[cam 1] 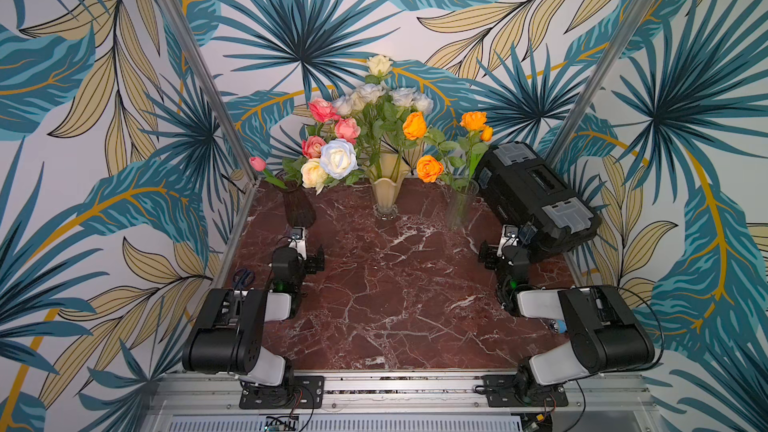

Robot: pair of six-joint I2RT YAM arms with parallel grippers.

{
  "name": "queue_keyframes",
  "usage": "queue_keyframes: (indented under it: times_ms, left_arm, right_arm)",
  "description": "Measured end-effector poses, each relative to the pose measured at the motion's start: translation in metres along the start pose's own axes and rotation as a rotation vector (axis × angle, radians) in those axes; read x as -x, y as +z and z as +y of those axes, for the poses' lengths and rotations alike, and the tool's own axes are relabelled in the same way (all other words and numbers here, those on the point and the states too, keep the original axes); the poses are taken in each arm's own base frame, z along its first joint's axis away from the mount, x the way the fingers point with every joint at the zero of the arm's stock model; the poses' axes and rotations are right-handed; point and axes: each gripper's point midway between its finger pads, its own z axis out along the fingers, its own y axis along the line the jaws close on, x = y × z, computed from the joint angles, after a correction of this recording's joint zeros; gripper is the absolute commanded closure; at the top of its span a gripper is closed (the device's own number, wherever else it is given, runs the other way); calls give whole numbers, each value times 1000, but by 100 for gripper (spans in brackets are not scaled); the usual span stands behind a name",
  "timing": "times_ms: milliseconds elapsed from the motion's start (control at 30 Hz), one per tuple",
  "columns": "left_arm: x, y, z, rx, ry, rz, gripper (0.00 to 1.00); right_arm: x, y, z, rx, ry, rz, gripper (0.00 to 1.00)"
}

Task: Arrange the flowers in different vases according to their variety
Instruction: Reset both arms

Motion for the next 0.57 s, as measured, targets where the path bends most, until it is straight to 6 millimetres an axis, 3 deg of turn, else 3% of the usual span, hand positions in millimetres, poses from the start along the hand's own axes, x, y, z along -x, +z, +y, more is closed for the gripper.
queue_keyframes:
  times_ms: [567]
  left_arm:
    - [14,2,-4,-3,12,-44,0]
  right_arm:
    - [5,0,1,7,11,-18,0]
